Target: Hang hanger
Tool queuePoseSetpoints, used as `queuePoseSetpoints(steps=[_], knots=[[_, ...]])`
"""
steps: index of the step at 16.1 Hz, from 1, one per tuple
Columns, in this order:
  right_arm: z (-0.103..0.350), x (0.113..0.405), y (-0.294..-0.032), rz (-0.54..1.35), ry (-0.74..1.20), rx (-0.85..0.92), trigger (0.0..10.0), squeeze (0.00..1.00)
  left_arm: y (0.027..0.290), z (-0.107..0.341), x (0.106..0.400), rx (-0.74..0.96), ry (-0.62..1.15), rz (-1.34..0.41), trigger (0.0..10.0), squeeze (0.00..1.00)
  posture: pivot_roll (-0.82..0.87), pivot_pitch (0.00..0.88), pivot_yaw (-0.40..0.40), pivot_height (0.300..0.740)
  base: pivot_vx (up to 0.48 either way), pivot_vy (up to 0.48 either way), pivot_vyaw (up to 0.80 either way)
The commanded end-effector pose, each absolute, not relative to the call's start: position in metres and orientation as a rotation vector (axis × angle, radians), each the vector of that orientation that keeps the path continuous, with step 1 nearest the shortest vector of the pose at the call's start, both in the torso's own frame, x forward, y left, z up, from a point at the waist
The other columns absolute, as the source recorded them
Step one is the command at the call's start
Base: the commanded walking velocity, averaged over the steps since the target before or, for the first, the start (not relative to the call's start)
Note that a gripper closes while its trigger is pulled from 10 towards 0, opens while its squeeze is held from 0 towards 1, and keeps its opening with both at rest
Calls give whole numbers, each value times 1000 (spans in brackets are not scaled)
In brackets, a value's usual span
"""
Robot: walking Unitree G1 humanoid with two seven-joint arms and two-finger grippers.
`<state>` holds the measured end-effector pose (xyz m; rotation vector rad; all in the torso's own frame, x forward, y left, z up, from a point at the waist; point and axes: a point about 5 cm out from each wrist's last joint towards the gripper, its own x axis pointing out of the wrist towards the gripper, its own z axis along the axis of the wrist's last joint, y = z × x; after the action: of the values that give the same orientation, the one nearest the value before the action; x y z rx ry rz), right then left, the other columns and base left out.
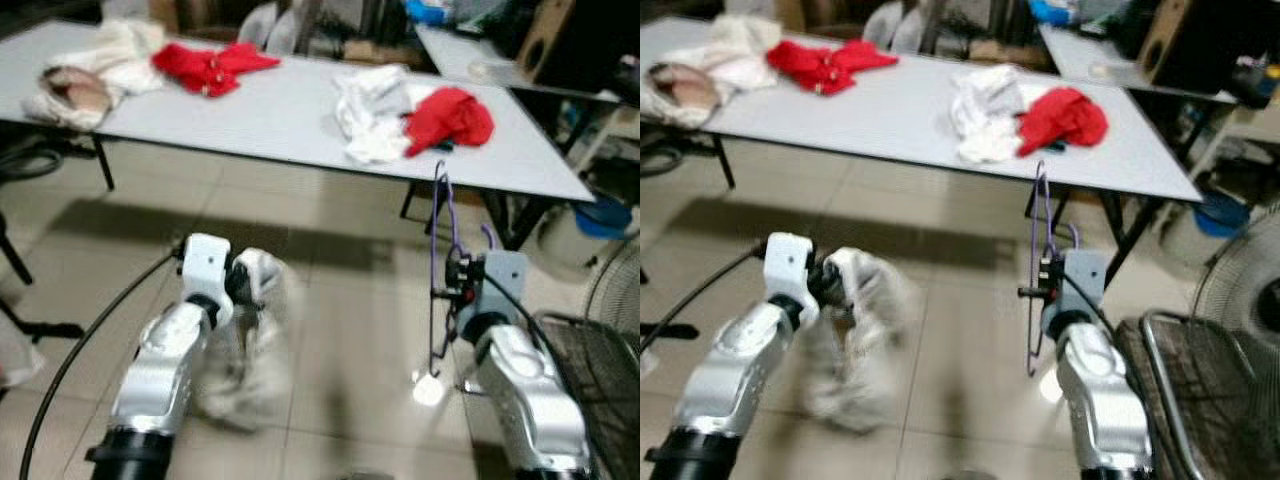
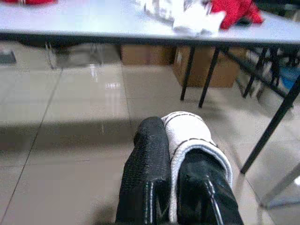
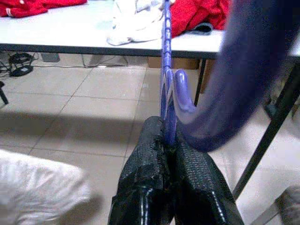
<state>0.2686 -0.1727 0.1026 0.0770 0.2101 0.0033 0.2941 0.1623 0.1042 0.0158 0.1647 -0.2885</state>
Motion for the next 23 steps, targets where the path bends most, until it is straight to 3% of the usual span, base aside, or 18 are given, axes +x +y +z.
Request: queuePoseSetpoints(steps=[1, 6, 12, 17, 23], knots=[[108, 269, -173, 11, 186, 53, 10000, 0, 156, 117, 298, -3, 99, -320, 10000, 0, -162, 0, -62, 740, 311, 0, 0], [109, 270, -170, 51, 171, -55, 10000, 0, 157, 116, 297, -12, 98, -321, 10000, 0, -163, 0, -64, 740, 324, 0, 0], [107, 269, -172, 46, 176, -25, 10000, 0, 156, 114, 297, -16, 101, -340, 10000, 0, -165, 0, -63, 740, 339, 0, 0], [107, 269, -172, 49, 177, -27, 10000, 0, 155, 113, 297, -16, 100, -352, 10000, 0, -165, 0, -63, 740, 343, 0, -800], [106, 268, -172, 59, 172, -33, 10000, 0, 155, 112, 297, -14, 104, -358, 10000, 0, -165, 0, -64, 740, 341, 0, 0]])
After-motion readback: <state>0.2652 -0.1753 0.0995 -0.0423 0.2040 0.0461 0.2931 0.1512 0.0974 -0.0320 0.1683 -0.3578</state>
